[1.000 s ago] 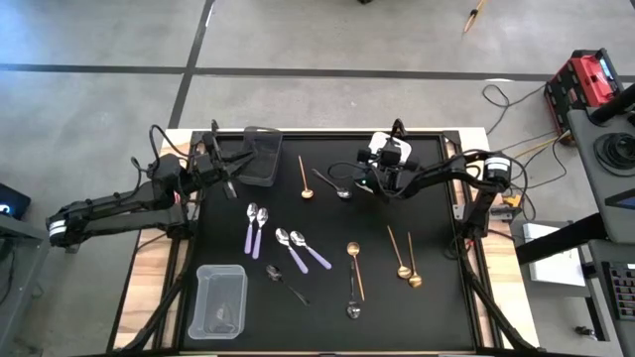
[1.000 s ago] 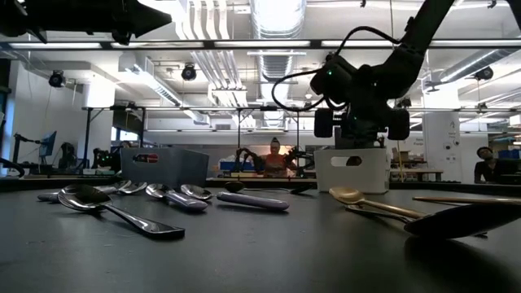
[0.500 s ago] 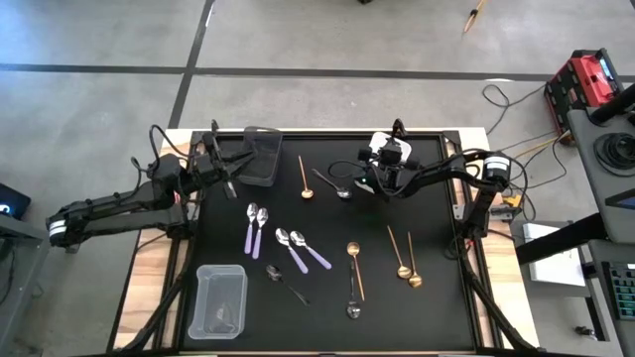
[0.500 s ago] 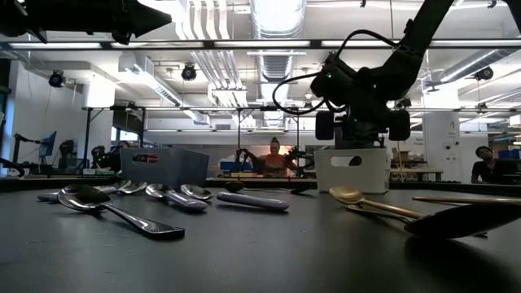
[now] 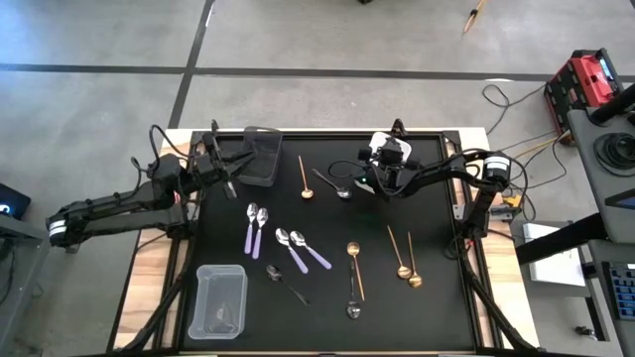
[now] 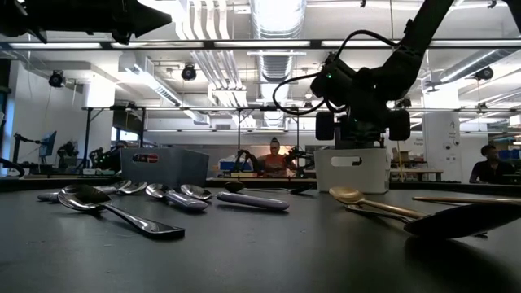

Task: Sort silverware by color (type)
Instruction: Put the black spoon into the white bin, then put the purple spoon into the transparent bin

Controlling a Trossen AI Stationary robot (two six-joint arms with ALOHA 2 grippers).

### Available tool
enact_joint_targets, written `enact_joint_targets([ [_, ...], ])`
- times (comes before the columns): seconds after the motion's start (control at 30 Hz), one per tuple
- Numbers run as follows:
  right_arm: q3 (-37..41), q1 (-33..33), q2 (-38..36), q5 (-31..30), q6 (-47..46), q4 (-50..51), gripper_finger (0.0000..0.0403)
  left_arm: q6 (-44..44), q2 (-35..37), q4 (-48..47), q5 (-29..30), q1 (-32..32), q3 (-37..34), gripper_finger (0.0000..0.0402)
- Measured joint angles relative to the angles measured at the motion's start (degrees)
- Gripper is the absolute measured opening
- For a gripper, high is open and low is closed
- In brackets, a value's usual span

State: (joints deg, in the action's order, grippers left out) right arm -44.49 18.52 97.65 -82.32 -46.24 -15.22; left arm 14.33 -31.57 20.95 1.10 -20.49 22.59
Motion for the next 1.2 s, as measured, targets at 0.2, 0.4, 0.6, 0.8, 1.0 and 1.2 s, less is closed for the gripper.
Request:
enact_joint_targets([
  [0.2, 0.00, 0.00, -0.02, 0.26, -0.02, -0.02, 0.0098, 0.00, 0.00, 0.00, 0.00, -0.01, 0.00, 0.0039],
  [0.4, 0.00, -0.08, -0.02, 0.28, -0.02, -0.03, 0.0115, -0.02, 0.00, 0.00, 0.00, 0.00, 0.00, 0.0039],
  [0.6, 0.00, -0.11, -0.02, 1.43, 0.48, -0.08, 0.0117, -0.24, 0.00, 0.00, 0.00, 0.00, 0.00, 0.0039],
  [0.8, 0.00, -0.15, -0.02, 1.81, 0.82, -0.07, 0.0115, -0.28, 0.00, 0.00, -0.02, 0.00, 0.00, 0.0039],
  [1.0, -0.15, -0.57, -0.07, 1.86, 0.83, -0.09, 0.0129, -0.85, 0.00, 0.00, -0.02, 0.00, 0.00, 0.0039],
  [1.2, -0.15, -1.01, -0.07, 1.94, 0.83, -0.09, 0.0151, -1.35, 0.06, 0.00, -0.02, 0.00, 0.00, 0.0039],
])
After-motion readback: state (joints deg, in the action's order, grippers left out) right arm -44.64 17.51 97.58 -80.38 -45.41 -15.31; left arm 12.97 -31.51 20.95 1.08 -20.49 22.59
